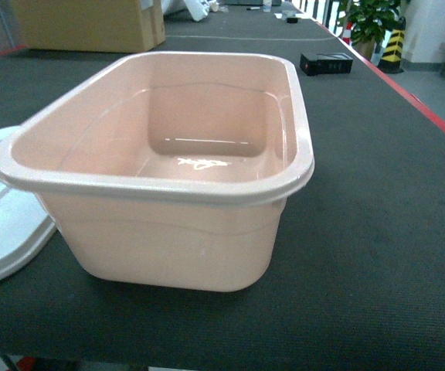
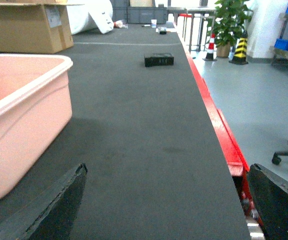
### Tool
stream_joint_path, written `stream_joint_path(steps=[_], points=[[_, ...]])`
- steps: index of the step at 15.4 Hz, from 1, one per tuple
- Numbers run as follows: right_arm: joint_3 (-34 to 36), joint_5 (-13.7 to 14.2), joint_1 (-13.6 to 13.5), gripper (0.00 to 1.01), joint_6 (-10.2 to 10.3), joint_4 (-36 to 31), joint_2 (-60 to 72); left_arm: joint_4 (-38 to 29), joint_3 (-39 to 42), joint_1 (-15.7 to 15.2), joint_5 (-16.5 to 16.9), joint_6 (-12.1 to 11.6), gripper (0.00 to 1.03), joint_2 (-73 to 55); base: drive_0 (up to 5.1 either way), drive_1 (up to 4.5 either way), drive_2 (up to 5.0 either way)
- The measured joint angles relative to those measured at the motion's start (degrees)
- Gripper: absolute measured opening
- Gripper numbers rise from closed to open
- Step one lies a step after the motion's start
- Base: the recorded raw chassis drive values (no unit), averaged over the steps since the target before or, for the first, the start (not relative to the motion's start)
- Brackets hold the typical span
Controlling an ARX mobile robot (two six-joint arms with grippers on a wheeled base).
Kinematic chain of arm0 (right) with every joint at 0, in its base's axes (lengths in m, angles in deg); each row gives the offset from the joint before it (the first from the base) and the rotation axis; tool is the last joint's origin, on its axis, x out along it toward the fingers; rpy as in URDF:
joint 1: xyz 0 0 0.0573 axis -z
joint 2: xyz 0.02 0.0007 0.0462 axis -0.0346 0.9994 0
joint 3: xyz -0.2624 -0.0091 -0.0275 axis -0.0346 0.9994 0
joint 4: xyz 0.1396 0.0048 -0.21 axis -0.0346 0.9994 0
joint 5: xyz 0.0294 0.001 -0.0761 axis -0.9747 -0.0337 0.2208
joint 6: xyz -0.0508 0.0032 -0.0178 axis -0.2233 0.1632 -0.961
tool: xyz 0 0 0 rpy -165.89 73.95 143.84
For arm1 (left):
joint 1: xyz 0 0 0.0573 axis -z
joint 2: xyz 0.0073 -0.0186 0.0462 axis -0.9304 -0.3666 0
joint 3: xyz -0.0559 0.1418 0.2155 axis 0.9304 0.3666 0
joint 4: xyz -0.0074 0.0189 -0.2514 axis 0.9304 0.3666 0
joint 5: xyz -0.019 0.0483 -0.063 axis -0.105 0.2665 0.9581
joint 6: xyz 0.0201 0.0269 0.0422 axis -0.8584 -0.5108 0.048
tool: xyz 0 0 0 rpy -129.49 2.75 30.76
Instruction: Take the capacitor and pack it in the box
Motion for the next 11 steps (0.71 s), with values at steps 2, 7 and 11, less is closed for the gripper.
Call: stream_joint_path(steps=[2, 7, 11], points=[[0.0, 0.0, 0.0, 0.98, 0.0, -0.3, 0.0, -0.2, 0.0, 0.0, 0.0, 0.0, 0.44, 0.0, 0.0, 0.00, 0.0], [0.0, 0.0, 0.0, 0.98, 0.0, 0.0, 0.0, 0.0, 0.0, 0.0, 0.0, 0.0, 0.44, 0.0, 0.0, 0.00, 0.0], [0.0, 0.0, 0.0, 0.98, 0.0, 0.0, 0.0, 0.0, 0.0, 0.0, 0.0, 0.0, 0.44, 0.0, 0.0, 0.00, 0.0]])
